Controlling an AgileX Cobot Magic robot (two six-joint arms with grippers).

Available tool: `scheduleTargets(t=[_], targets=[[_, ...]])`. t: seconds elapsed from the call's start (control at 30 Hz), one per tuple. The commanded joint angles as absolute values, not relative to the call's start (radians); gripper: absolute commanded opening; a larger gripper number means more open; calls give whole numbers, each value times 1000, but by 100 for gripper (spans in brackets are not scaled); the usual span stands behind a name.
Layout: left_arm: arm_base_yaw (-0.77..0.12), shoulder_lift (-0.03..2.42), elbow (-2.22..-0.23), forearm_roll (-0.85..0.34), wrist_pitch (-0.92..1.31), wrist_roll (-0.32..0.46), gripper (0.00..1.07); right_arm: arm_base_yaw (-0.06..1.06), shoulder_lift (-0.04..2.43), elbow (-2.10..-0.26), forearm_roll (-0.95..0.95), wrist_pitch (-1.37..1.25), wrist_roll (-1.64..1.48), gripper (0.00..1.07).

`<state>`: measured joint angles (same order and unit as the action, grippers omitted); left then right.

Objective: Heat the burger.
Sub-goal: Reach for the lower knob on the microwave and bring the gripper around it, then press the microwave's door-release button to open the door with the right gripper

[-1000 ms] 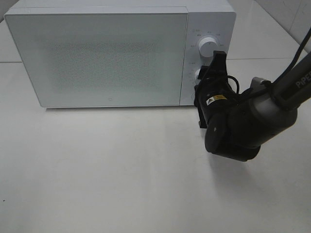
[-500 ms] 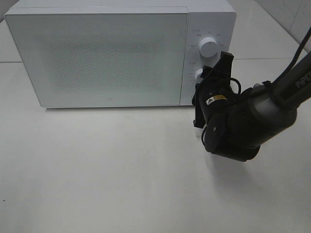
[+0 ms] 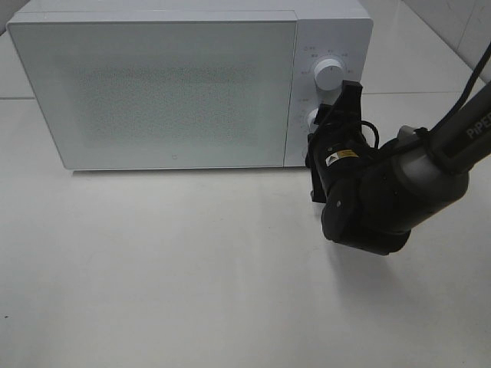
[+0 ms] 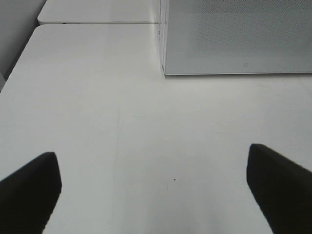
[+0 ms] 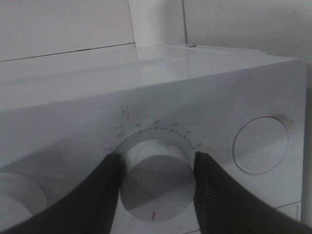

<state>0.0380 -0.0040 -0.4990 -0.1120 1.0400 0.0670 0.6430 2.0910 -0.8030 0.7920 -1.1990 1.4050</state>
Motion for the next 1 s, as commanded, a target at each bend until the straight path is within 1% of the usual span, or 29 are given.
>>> scheduleTargets(t=[0.03,0.07,0.1,0.13,0.17,0.2,0.23,0.27,0.3,0.33,0.37,0.4,0.43,0.47,0.53,0.7,0.9,0.97,1.0], targets=[[39,-30,-496,-115,1039,70,98,640,2076,-816,814,-1254,1344,31],[39,-30,-496,-115,1039,70,98,640,2076,-816,814,-1254,1344,31],[39,-30,-496,-115,1039,70,98,640,2070,-816,814,-1225,1334,37],[39,-30,-496,-115,1039,70,98,640,2070,-816,814,-1222,1334,41],[39,-30,-496,-115,1039,70,98,640,2070,-816,814,-1222,1334,41],[39,-30,-496,-115,1039,70,98,640,2070,-816,817,-1222,1333,47],[39,-30,-496,-115,1039,70,98,640,2070,-816,817,-1222,1333,47],[39,-30,-496,-115,1039,70,98,640,2070,-816,817,-1223,1331,55],[39,-30,-496,-115,1039,70,98,640,2070,-816,817,-1223,1330,60],[39,-30,-496,-115,1039,70,98,640,2070,-816,817,-1223,1330,60],[39,-30,-496,-115,1039,70,98,640,2066,-810,816,-1221,1320,69],[39,-30,-496,-115,1039,70,98,640,2060,-803,816,-1213,1310,73],[39,-30,-496,-115,1039,70,98,640,2060,-803,816,-1213,1310,73],[39,-30,-496,-115,1039,70,98,640,2046,-789,809,-1199,1288,79],[39,-30,-496,-115,1039,70,98,640,2038,-781,806,-1189,1281,80],[39,-30,-496,-115,1039,70,98,640,2003,-731,754,-1108,1260,76],[39,-30,-496,-115,1039,70,98,640,1965,-670,730,-1057,1234,76],[39,-30,-496,-115,1039,70,98,640,1907,-608,707,-1050,1132,76],[39,-30,-496,-115,1039,70,98,640,1907,-608,707,-1050,1132,76]])
